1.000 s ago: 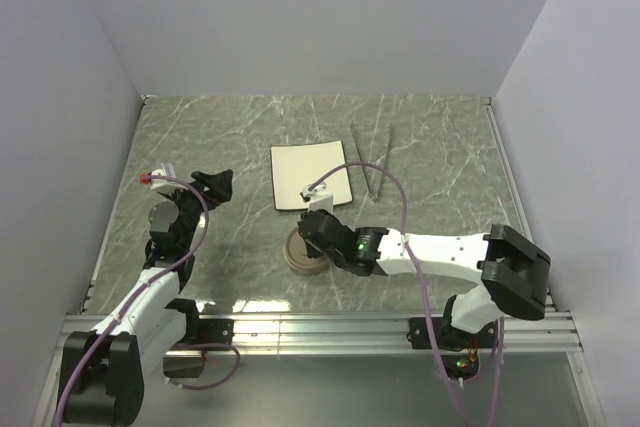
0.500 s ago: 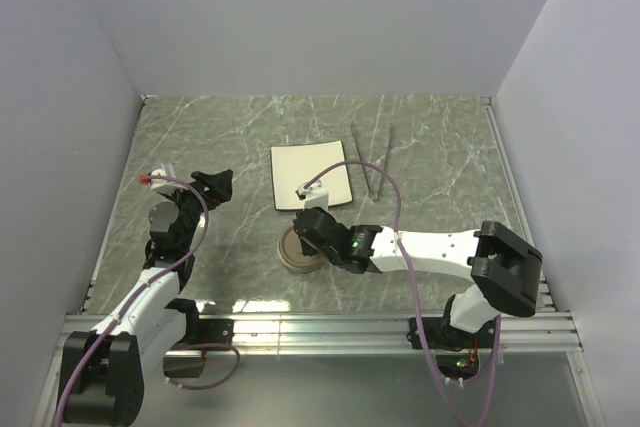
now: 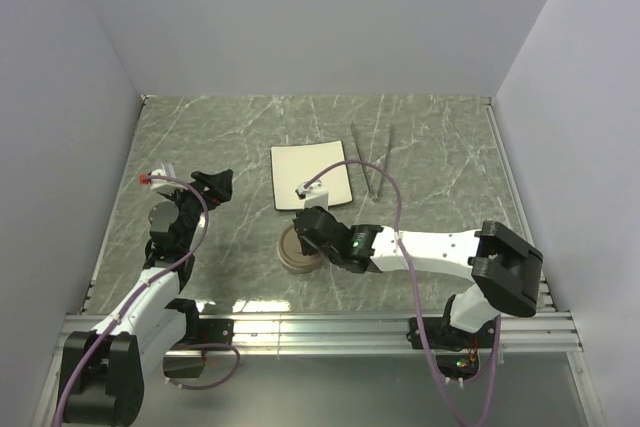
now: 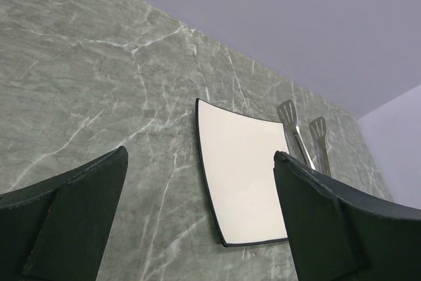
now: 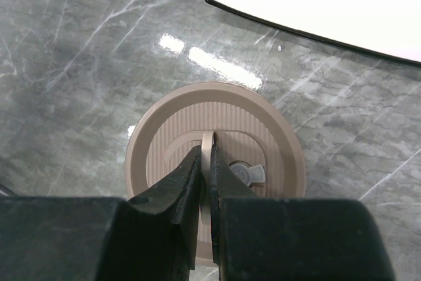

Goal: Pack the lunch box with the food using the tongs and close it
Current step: Put the lid back on the lunch box

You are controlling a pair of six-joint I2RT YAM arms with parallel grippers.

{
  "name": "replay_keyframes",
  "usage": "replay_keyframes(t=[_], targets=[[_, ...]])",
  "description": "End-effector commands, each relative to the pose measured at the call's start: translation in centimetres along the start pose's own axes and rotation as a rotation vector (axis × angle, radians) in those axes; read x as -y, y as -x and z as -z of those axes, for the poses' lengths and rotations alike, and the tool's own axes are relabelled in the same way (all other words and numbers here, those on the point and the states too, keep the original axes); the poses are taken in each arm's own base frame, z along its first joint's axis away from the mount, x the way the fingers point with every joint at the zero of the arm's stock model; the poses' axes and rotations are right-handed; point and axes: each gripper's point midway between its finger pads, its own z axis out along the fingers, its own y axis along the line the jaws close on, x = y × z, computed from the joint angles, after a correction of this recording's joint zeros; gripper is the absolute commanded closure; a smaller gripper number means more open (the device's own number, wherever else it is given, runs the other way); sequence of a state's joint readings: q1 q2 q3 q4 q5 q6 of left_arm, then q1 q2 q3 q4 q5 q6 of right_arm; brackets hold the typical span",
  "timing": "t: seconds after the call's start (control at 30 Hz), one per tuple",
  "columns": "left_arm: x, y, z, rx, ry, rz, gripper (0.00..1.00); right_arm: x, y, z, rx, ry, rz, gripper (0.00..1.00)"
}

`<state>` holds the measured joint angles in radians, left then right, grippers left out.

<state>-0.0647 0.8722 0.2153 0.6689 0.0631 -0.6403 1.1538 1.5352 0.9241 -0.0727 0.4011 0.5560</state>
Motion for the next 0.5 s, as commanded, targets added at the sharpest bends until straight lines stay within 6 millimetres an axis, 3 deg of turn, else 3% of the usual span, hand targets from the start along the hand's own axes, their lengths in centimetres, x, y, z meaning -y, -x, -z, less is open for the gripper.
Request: replay_keyframes(t=[0.0, 0.47], targets=[[0.47, 0.59, 0.02, 0.027, -0.026, 0.001, 0.01, -1.49, 3.92, 1.23, 0.101, 0.050, -0.045, 1.00], [0.42, 0.52, 0.01, 0.024, -0.024, 0.002, 0.00, -2.12, 3.32, 0.29, 0.066, 0.056, -0.026, 1.00]])
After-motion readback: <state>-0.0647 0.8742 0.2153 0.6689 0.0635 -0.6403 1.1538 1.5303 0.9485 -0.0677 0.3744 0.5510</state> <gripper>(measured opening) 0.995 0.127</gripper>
